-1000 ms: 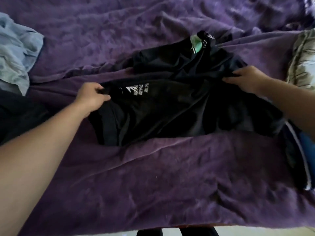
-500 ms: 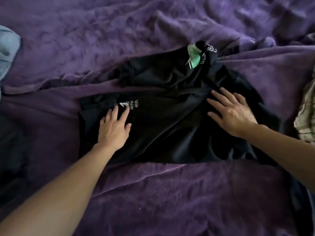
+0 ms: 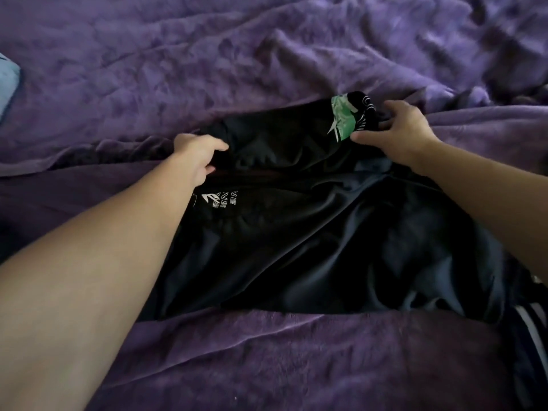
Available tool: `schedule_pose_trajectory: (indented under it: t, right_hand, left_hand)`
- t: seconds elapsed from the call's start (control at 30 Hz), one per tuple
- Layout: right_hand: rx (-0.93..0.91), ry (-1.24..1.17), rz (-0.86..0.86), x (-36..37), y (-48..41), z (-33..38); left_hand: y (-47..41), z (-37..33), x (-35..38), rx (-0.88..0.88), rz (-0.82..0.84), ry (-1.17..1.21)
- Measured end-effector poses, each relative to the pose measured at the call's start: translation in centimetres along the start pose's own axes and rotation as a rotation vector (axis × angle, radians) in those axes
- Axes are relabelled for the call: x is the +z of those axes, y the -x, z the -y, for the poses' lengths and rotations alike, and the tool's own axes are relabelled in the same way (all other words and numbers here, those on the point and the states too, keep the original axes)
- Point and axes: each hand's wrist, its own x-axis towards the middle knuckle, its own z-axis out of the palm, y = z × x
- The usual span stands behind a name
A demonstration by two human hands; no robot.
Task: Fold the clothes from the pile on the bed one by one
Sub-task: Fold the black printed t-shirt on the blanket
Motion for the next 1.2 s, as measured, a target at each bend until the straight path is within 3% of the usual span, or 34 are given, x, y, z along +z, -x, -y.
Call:
schedule_pose_trajectory:
  t: [0.1,0.23,0.33,0.43,0.57,0.7,0.8,0.9,1.0,1.07,1.13,1.2]
  right_hand:
    - [-0.009,-0.112,-0.037,-0.3,-0.1,0.5]
    - [-0.356,0.071,-0.324,-2.5,4.8,-0.1]
    - [-0.662,0.239,-0.247,-2.4,11.2,-2.9]
    - [-0.779,0.534,-0.070,-0.2,16.0,-6.8]
    - [-0.684,0.609,0.033,1.9,18.4,-7.9]
    - [-0.662,0.563,-0.029,2.2,18.0,-5.3]
    - [-0.679,0.621,0.020,3.2,17.7,-3.8]
    - [-0.671,0.612,0.017,4.2,17.4,-2.4]
    - [-0.742,0.573,-0.072,5.9,16.5,0.3]
    - [-0.764,0.618,-0.026,7.2,14.8,2.5]
    - [-0.657,0.701,0.058,7.9,12.5,4.0]
    - [-0.418,0.676,0.011,7.5,10.0,4.6]
  left_hand:
    - [1.0,-1.2,0.0,0.120,0.055,0.105]
    - [2.8,-1.3,-5.7,0.250,0.023,0.235]
    - [3.9,3.4,-11.4,0.102,-0.059,0.149]
    - [4.9,7.9,-14.1,-0.062,-0.123,0.134]
    - [5.6,9.8,-13.5,-0.175,-0.098,0.342]
    - [6.6,10.4,-12.0,0.189,-0.221,0.007]
    - [7.0,9.6,-12.7,0.369,-0.306,0.021]
    - [7.2,11.1,-14.2,0.345,-0.403,-0.044]
    - [7.1,13.4,-15.0,0.285,-0.401,-0.163]
    - [7.3,13.6,-14.8,0.324,-0.398,-0.198]
    - [7.4,13.5,-14.6,0.349,-0.414,-0.208]
    - [7.8,13.3,-14.5,0.350,-0.424,-0.253]
